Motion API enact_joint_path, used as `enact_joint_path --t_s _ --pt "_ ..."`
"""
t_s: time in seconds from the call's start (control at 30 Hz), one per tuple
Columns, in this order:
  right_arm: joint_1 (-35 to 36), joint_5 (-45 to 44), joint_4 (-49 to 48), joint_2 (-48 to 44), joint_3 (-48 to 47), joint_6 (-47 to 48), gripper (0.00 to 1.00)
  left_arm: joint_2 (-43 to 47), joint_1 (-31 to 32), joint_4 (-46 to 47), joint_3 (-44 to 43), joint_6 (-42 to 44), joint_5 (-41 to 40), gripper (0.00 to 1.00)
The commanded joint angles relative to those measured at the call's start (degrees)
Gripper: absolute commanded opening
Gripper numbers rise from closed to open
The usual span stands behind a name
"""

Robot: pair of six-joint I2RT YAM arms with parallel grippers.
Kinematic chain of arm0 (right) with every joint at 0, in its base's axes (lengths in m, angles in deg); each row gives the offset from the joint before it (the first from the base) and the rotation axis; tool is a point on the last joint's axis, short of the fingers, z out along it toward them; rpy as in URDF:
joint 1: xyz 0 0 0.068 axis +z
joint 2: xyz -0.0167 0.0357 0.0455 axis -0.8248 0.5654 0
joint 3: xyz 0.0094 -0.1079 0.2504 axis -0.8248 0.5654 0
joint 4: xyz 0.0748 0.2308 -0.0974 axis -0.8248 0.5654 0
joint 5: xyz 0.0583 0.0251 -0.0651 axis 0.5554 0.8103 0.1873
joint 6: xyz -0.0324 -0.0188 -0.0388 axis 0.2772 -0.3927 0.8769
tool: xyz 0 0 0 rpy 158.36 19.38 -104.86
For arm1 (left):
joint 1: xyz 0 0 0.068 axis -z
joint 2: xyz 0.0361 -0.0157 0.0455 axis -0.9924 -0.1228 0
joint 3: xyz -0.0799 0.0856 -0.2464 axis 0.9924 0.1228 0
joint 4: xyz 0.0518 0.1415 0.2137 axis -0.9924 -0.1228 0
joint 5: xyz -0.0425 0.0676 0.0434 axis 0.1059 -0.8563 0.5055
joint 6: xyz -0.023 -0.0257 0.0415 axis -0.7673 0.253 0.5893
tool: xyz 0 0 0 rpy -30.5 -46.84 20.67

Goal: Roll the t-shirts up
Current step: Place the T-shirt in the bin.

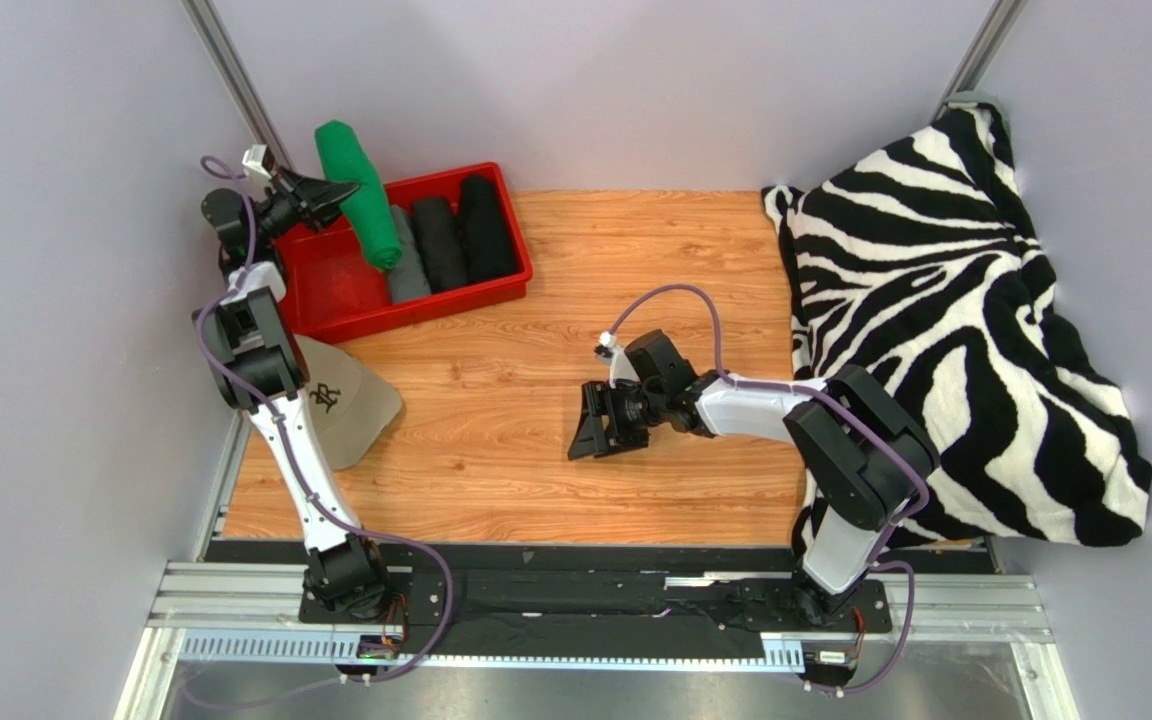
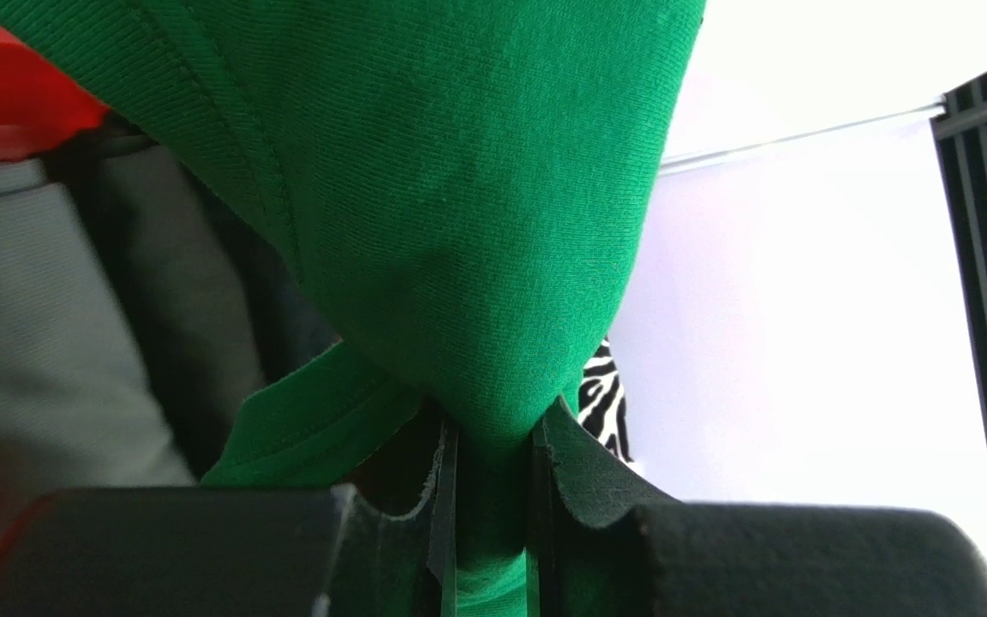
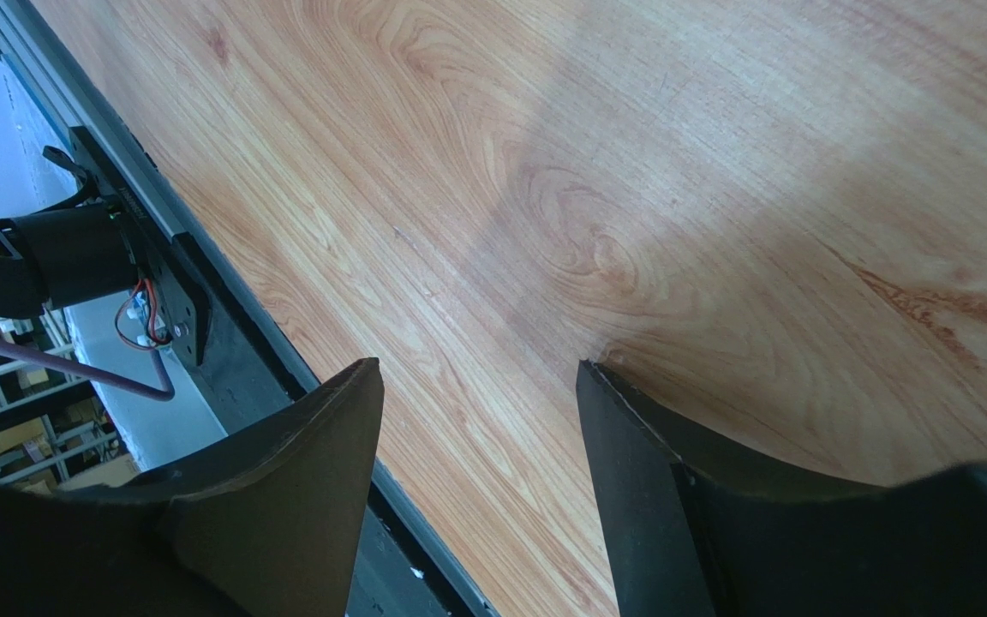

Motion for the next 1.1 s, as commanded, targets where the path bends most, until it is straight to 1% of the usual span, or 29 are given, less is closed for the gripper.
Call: enact_joint_path --t_s 0.0,0.07,0.13,0.27,0.33,0.43,0.67,0.8,1.07 --pt "0.68 -2.37 0.35 0.18 -0.22 0.36 0.64 -0.26 2.76 14.00 0.06 -8.77 -4.07 0.01" --pt "0.68 -2.37 0.26 0.53 -0.22 0.44 0.64 -0.96 3.28 17.34 0.06 -11.93 -4.96 0.01" --pt "0.77 -2.37 0.09 0.80 -0.49 0.44 0.64 -1.93 3.81 18.23 -0.11 -13.17 -5.49 0.01" --pt "1.03 -2.11 -0.44 1.50 -0.75 0.18 0.64 -3.51 3.99 17.19 1.55 -13.27 -5.14 0.01" --pt "1.12 -2.11 -0.53 1.68 -0.84 0.09 0.64 -4.30 3.90 14.65 1.91 -12.48 -3.65 0.00" --pt "1.21 -2.11 -0.61 1.94 -0.84 0.09 0.64 -6.06 3.64 13.41 1.82 -11.60 -2.68 0.00" --pt "1.21 -2.37 -0.44 2.12 -0.57 0.27 0.64 -9.22 1.01 11.56 -0.72 -10.80 -1.01 0.00" --pt "1.21 -2.20 -0.70 2.82 -0.84 0.36 0.64 -10.81 -0.31 9.98 -2.75 -10.36 1.54 0.00" --pt "1.21 -2.11 -0.35 3.52 -0.93 0.71 0.64 -13.09 -3.48 10.15 -5.39 -11.42 2.77 0.01"
